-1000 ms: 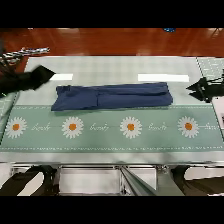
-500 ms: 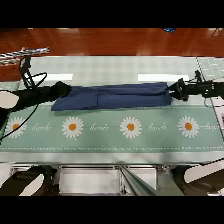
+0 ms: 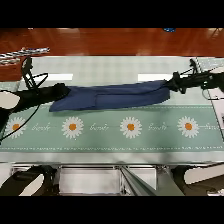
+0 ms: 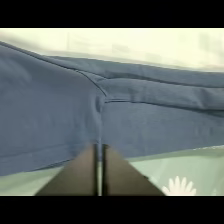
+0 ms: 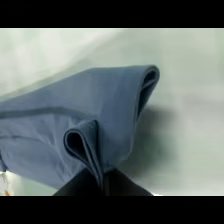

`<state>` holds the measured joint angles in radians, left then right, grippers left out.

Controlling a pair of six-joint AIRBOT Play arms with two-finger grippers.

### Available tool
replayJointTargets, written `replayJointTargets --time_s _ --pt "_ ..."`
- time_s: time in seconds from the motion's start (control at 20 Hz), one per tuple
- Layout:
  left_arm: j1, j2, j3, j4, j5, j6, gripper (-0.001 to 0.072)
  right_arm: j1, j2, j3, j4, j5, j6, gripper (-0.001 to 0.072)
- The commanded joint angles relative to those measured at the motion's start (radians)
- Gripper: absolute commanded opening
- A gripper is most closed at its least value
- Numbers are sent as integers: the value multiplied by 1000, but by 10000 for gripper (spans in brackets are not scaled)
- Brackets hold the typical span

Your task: Fold the shirts.

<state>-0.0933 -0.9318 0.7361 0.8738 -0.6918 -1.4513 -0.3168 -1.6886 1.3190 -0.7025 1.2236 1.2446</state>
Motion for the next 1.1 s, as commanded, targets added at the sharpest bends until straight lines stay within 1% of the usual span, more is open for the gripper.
replayJointTargets --time_s 0.0,0.1,0.15,0.25,0.4,0.55,0.7,0.8,0.95,1.05 --pt "-37 -2 2 -58 -13 3 17 -25 213 -18 -150 88 -4 24" --pt "-117 -24 24 -120 -50 16 17 -26 384 -76 -212 98 -3 24" --pt "-171 -49 47 -123 -61 30 17 -26 465 -114 -230 96 5 24" --pt "-291 -142 113 -122 -38 30 16 -26 626 -199 -232 108 18 25" --pt "-418 -367 280 -122 -42 30 16 -22 843 -315 -213 135 60 25" --pt "-537 -610 489 -122 -61 26 16 -22 998 -381 -213 166 112 25" --pt "-644 -849 738 -122 -176 -24 16 -22 1090 -411 -216 175 140 25" --pt "-704 -975 887 -122 -250 -82 16 -22 1101 -411 -213 183 151 25" --pt "-780 -1101 1043 -123 -322 -132 16 -22 1101 -411 -208 184 154 24" --pt "-799 -1129 1090 -123 -353 -130 17 -22 1100 -411 -209 183 154 25"
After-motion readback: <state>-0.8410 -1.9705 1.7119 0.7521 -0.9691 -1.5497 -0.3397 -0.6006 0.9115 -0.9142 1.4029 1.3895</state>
